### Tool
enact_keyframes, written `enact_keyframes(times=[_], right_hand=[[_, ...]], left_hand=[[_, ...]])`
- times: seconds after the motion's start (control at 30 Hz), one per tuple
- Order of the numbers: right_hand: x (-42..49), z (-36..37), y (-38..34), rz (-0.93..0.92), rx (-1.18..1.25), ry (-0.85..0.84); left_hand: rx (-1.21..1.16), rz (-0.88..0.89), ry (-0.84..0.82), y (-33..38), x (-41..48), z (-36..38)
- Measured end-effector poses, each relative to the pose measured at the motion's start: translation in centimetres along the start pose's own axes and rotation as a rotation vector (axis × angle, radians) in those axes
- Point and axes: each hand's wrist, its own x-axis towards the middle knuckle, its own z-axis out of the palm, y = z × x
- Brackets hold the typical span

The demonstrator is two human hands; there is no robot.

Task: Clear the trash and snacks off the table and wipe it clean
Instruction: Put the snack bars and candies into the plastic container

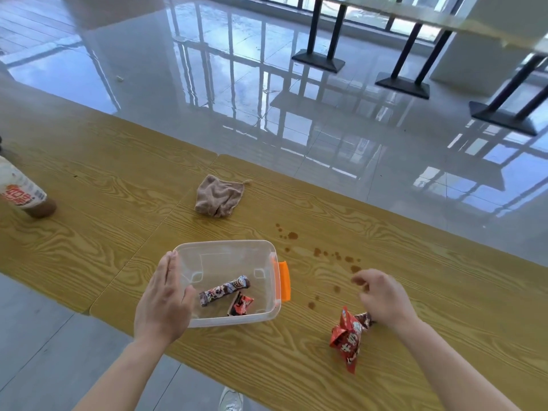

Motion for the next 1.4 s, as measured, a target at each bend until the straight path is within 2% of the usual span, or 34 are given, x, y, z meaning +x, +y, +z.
enact_keyframes(times=[0.07, 0.13, 0.33, 0.47, 0.57, 0.63, 0.73, 0.87, 0.93, 1.03, 1.27, 1.4], right_hand=[[-0.5, 0.1, 3.7, 0.055, -0.18, -0.165], [-1.4, 0.6, 5.9, 0.055, -0.295, -0.259], [-3.1, 1.8, 8.5, 0.018, -0.421, -0.197], [-3.6, 1.3, 9.3, 0.056, -0.452, -0.17], [-3.4, 0.2, 9.6, 0.121, -0.378, -0.048], [-3.0, -0.8, 8.4, 0.1, -0.289, 0.06], [-2.1, -2.4, 3.9, -0.048, -0.122, 0.189], [-1.1, -4.6, -5.2, -0.293, 0.155, 0.254], [-0.6, -4.2, -9.3, -0.402, 0.209, 0.22], [0.7, -1.8, -13.4, -0.491, 0.163, 0.103], [2.8, 3.1, -16.6, -0.543, -0.435, -0.258], [3.1, 3.1, -17.7, -0.541, -0.535, -0.353]], left_hand=[[-0.03, -0.019, -0.012, 0.7, 0.5, 0.3], [-0.041, -0.019, -0.025, 1.2, 0.5, 0.7], [-0.033, 0.002, -0.051, 1.6, 0.4, 1.7], [-0.04, 0.0, -0.061, 2.3, 0.3, 2.0], [-0.065, -0.005, -0.058, 3.2, 0.2, 2.3], [-0.068, -0.008, -0.065, 3.6, 0.2, 2.4], [-0.058, -0.001, -0.08, 3.8, 0.2, 2.4], [-0.062, -0.006, -0.085, 4.2, 0.1, 2.4], [-0.064, -0.004, -0.088, 4.3, 0.0, 2.4], [-0.065, 0.005, -0.09, 4.6, 0.0, 2.3], [-0.035, 0.05, -0.078, 5.7, -0.1, 2.5], [-0.024, 0.057, -0.053, 5.4, 0.4, 2.2]])
